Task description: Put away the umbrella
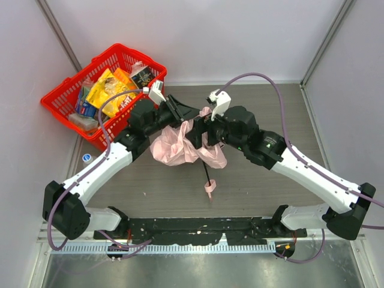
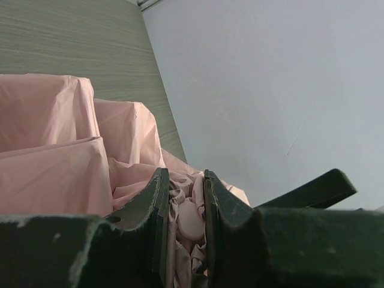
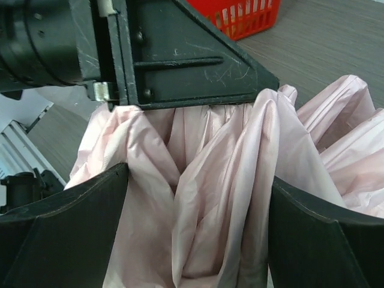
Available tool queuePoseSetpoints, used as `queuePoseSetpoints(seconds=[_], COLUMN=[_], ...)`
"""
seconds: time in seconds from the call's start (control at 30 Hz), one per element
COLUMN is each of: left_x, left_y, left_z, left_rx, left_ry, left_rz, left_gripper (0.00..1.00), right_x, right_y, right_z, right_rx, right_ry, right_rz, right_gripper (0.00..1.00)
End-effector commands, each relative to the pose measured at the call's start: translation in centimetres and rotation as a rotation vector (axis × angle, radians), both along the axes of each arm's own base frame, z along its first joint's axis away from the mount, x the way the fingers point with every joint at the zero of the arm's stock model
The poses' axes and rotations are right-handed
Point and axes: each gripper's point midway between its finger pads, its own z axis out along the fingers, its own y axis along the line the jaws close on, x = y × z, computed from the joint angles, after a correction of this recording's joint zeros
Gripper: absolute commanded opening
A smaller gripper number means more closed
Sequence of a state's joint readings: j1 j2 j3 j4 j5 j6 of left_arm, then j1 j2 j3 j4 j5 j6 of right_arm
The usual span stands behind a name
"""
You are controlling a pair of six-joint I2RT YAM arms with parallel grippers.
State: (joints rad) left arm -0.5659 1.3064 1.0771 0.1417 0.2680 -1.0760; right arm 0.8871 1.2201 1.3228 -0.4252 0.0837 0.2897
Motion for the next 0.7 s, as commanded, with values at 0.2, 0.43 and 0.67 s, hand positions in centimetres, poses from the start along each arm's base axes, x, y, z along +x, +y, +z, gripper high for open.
queuePoseSetpoints(seconds=[0.2,0.43,0.67], left_x=[-3.2,-5.9,-7.4], left_y=[-0.7,-1.7,-1.4], left_z=[8.0,9.7,10.0], left_rx=[-0.209,-0.332,-0.334], left_ry=[-0.197,-0.265,-0.292], left_rz=[-0.133,-0.301,-0.343], left_gripper=[0.00,0.00,0.00], right_x=[2.8,2.6,3.3], right_y=[-0.5,1.1,0.6], right_z=[-2.0,-2.6,-3.5], right_rx=[-0.108,-0.102,-0.134], right_ry=[-0.122,-0.130,-0.126], right_rz=[-0.094,0.004,0.039], right_gripper=[0.88,0.87,0.63])
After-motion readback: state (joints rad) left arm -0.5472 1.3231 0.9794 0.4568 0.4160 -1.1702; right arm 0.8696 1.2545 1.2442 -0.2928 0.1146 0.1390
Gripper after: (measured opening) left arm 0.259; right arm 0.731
